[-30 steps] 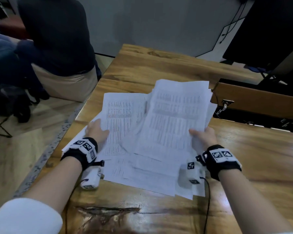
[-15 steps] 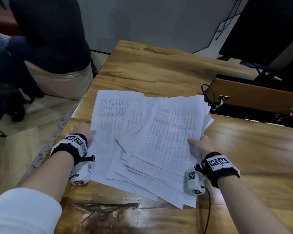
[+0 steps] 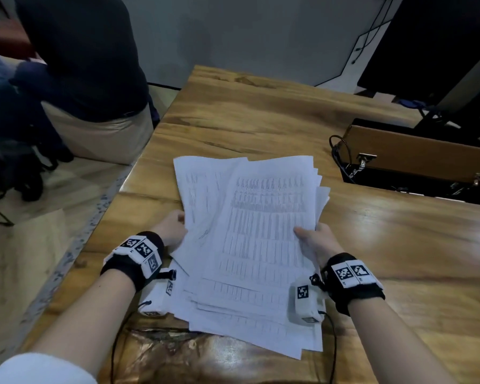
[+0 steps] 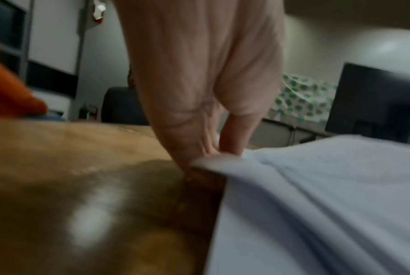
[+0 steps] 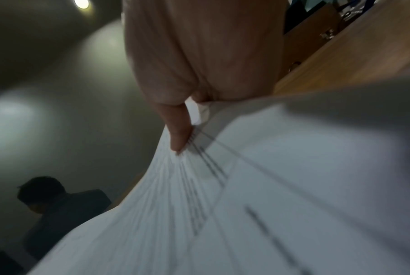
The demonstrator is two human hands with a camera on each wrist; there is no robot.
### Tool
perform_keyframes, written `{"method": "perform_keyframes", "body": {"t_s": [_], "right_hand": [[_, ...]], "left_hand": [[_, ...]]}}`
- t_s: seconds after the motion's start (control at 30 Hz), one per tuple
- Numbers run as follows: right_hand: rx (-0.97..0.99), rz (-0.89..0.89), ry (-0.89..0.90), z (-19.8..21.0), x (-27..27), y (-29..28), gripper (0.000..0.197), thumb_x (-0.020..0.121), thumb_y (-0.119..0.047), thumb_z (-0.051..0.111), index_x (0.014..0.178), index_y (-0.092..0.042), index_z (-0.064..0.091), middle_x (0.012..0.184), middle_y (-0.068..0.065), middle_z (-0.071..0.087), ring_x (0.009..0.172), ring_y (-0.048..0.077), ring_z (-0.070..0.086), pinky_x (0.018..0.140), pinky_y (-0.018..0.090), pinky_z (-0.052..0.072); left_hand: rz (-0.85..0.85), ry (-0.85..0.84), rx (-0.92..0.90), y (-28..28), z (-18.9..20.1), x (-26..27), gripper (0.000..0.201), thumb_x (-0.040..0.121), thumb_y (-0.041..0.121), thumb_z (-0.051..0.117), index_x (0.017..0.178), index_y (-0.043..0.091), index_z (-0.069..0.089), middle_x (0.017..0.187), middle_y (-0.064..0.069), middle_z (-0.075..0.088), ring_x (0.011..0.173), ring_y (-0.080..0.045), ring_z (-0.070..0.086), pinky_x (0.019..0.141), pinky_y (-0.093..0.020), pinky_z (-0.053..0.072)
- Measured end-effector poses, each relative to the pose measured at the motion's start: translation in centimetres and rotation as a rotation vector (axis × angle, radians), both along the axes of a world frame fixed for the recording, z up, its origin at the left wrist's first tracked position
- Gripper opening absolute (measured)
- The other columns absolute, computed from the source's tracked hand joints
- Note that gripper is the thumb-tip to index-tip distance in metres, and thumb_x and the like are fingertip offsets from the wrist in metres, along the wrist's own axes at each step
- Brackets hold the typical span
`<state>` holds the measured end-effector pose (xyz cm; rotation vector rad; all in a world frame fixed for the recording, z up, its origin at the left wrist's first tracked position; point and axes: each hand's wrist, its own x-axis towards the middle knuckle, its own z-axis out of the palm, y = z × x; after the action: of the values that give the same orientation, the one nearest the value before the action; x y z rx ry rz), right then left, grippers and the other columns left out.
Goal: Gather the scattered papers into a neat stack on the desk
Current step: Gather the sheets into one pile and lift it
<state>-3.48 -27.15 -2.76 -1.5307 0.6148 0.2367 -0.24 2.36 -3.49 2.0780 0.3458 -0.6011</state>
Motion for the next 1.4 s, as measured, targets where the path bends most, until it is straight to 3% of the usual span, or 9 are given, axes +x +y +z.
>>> {"method": "perform_keyframes", "body": {"t_s": [0.2, 0.3, 0.47, 0.57, 0.67, 0.83, 0.93, 1.07, 1.4], "right_hand": [[-0.036, 0.044, 0.03, 0.0, -0.1, -0.3, 0.032, 0.089, -0.003, 0.057, 0.118, 0.009, 0.054, 0.109, 0.016, 0.066, 0.079, 0.021, 0.066, 0.054, 0.024, 0.055], [-0.135, 0.077, -0.015, -0.4, 0.1, 1.1, 0.033, 0.087, -0.014, 0.058, 0.116, 0.0, 0.056, 0.103, 0.012, 0.069, 0.081, 0.024, 0.068, 0.056, 0.027, 0.052], [-0.185, 0.171, -0.013, -0.2, 0.6, 2.7, 0.04, 0.088, -0.018, 0.059, 0.125, -0.005, 0.05, 0.113, 0.012, 0.063, 0.089, 0.019, 0.063, 0.067, 0.025, 0.051], [-0.255, 0.087, -0.023, -0.1, -0.2, 1.3, 0.06, 0.086, -0.015, 0.063, 0.138, -0.013, 0.034, 0.139, 0.01, 0.045, 0.121, 0.026, 0.051, 0.096, 0.034, 0.046], [-0.175, 0.013, -0.056, 0.1, -1.0, 0.2, 0.076, 0.084, -0.014, 0.066, 0.144, -0.008, 0.021, 0.131, -0.002, 0.042, 0.114, 0.018, 0.048, 0.077, 0.02, 0.049], [-0.089, 0.136, -0.004, 0.0, -1.1, 0.6, 0.094, 0.055, -0.06, 0.076, 0.126, -0.002, 0.053, 0.116, 0.008, 0.067, 0.101, 0.025, 0.066, 0.092, 0.044, 0.052], [-0.1, 0.276, 0.051, -0.3, -1.2, 2.0, 0.051, 0.085, -0.042, 0.061, 0.122, -0.008, 0.057, 0.109, 0.004, 0.069, 0.099, 0.022, 0.067, 0.087, 0.034, 0.053], [-0.251, 0.323, 0.126, -1.0, -0.7, 0.4, 0.054, 0.077, -0.044, 0.068, 0.115, -0.005, 0.064, 0.105, 0.014, 0.073, 0.097, 0.034, 0.069, 0.094, 0.049, 0.051], [-0.151, 0.25, 0.079, -1.3, -0.7, 1.6, 0.049, 0.073, -0.011, 0.076, 0.118, -0.002, 0.06, 0.106, 0.014, 0.07, 0.099, 0.03, 0.067, 0.088, 0.041, 0.054]], "left_hand": [[0.128, 0.093, -0.244, -0.8, 0.3, -0.8, 0.02, 0.091, 0.006, 0.039, 0.084, 0.004, 0.058, 0.085, -0.014, 0.059, 0.067, -0.023, 0.053, 0.054, -0.025, 0.047], [0.182, 0.11, -0.367, -1.7, 0.6, -0.8, 0.035, 0.096, 0.036, 0.039, 0.109, 0.008, 0.056, 0.101, -0.008, 0.063, 0.094, -0.029, 0.06, 0.079, -0.035, 0.048], [-0.085, 0.023, -0.295, -3.4, 0.2, -1.7, 0.06, 0.084, 0.01, 0.064, 0.138, 0.01, 0.039, 0.137, -0.007, 0.053, 0.124, -0.026, 0.051, 0.1, -0.037, 0.043], [-0.113, 0.037, -0.396, -2.1, 0.0, -2.4, 0.053, 0.084, -0.003, 0.06, 0.132, 0.011, 0.043, 0.12, -0.003, 0.06, 0.115, -0.023, 0.057, 0.097, -0.036, 0.044], [-0.022, 0.044, -0.514, -0.8, -0.9, -3.2, 0.05, 0.082, 0.0, 0.063, 0.128, 0.013, 0.047, 0.102, 0.006, 0.065, 0.093, -0.011, 0.064, 0.091, -0.036, 0.052], [0.035, 0.052, -0.563, -0.5, -0.1, -3.1, 0.082, 0.049, 0.036, 0.088, 0.121, 0.012, 0.056, 0.109, -0.003, 0.07, 0.089, -0.014, 0.071, 0.075, -0.028, 0.057], [-0.023, 0.042, -0.354, -1.8, 1.0, -3.1, 0.054, 0.087, 0.029, 0.059, 0.137, 0.016, 0.042, 0.136, -0.002, 0.053, 0.118, -0.022, 0.055, 0.097, -0.034, 0.046], [-0.062, -0.013, -0.303, -1.1, 1.7, -2.5, 0.047, 0.088, 0.02, 0.058, 0.133, 0.012, 0.043, 0.131, 0.0, 0.053, 0.113, -0.02, 0.054, 0.078, -0.024, 0.047], [-0.141, -0.099, -0.314, -1.5, 0.6, -2.4, 0.083, 0.082, 0.001, 0.063, 0.146, 0.016, 0.013, 0.144, -0.008, 0.04, 0.133, -0.024, 0.04, 0.109, -0.043, 0.036]]}}
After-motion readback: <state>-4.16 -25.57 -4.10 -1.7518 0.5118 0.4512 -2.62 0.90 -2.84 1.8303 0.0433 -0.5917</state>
